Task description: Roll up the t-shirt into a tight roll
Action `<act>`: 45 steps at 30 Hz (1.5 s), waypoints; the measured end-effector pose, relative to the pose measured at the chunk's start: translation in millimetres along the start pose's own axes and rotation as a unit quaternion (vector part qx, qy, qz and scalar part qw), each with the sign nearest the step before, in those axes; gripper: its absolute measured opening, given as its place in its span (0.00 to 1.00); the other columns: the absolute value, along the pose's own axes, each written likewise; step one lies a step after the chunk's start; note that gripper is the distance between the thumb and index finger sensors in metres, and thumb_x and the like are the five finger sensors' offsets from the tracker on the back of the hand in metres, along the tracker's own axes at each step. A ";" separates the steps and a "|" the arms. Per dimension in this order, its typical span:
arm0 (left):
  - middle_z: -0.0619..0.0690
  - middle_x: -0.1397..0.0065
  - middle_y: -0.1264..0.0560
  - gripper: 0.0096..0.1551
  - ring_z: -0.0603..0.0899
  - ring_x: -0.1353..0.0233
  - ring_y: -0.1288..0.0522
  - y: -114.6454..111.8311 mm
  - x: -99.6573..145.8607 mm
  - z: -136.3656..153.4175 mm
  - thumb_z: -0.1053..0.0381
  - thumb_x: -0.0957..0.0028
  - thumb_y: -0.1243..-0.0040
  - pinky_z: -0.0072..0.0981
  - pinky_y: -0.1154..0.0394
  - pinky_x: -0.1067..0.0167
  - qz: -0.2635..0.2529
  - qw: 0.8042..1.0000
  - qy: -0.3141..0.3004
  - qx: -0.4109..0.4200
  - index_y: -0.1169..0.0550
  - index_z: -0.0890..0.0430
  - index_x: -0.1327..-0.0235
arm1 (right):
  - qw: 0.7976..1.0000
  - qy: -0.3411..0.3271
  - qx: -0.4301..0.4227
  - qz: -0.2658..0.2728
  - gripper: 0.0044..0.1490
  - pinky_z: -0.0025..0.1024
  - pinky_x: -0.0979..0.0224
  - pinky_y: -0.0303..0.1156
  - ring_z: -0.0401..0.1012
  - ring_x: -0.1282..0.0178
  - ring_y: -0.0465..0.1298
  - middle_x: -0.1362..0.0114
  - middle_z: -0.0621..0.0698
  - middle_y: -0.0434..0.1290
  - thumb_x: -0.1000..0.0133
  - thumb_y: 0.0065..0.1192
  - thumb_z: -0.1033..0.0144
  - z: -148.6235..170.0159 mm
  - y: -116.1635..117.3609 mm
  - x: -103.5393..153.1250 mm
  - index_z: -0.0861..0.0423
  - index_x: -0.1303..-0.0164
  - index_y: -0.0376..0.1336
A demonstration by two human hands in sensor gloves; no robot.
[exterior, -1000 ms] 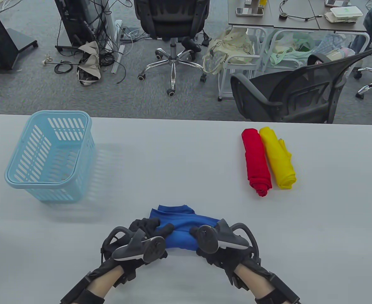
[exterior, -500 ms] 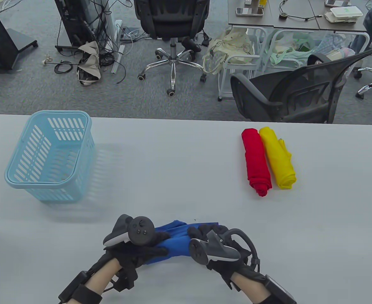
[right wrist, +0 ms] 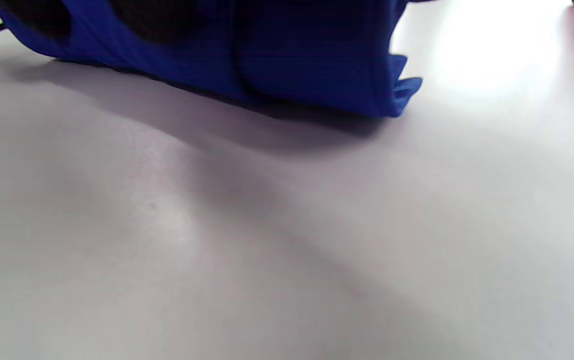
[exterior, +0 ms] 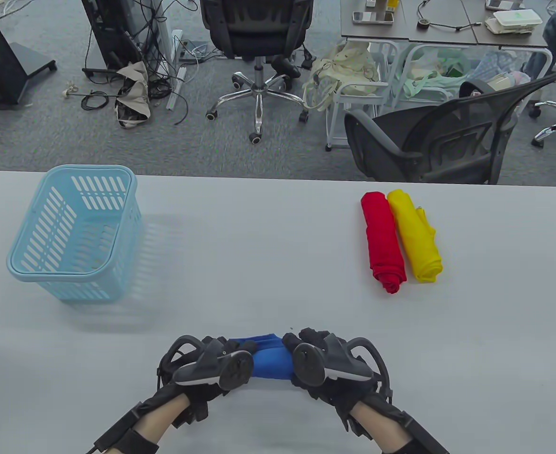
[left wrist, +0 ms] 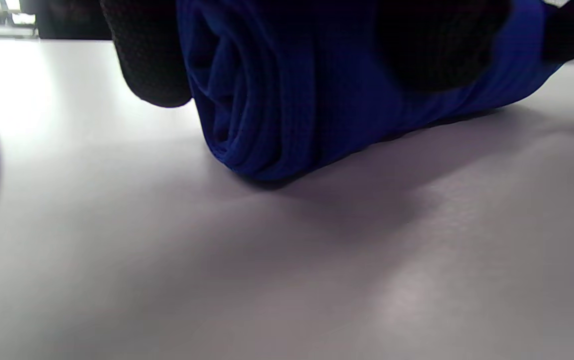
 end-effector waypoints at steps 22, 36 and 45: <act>0.56 0.15 0.39 0.47 0.63 0.20 0.33 -12.3 -5.5 2.2 0.33 0.46 0.56 0.59 0.34 0.24 -0.002 0.994 0.019 -0.106 0.49 0.51 0.17 | 0.997 -0.003 -0.018 -0.071 0.57 0.65 0.18 0.46 0.61 0.09 0.42 0.09 0.61 0.34 0.32 0.47 0.41 5.0 30.4 -22.6 0.47 0.14 0.19; 0.58 0.16 0.34 0.42 0.63 0.22 0.28 19.0 25.6 68.4 0.35 0.44 0.58 0.59 0.31 0.26 -0.063 0.989 0.118 -0.055 0.42 0.51 0.17 | 0.979 0.203 -0.004 -0.035 0.56 0.58 0.24 0.62 0.59 0.16 0.61 0.11 0.63 0.49 0.33 0.46 0.37 89.4 22.9 -7.2 0.51 0.11 0.27; 0.55 0.11 0.43 0.39 0.65 0.15 0.39 28.4 31.1 72.7 0.35 0.44 0.61 0.59 0.36 0.23 -0.083 0.986 0.131 -0.067 0.42 0.45 0.17 | 0.969 0.245 0.000 0.025 0.50 0.55 0.27 0.65 0.60 0.19 0.65 0.12 0.66 0.51 0.34 0.39 0.37 94.8 -18.5 36.6 0.54 0.08 0.39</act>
Point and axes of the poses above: the tracker on the back of each hand, its own z axis roughly to the little-finger side, its own x axis roughly from the fingertips to the wrist, y = z × x, the point moved 4 cm from there along -x, roughly from the wrist to the fingertips
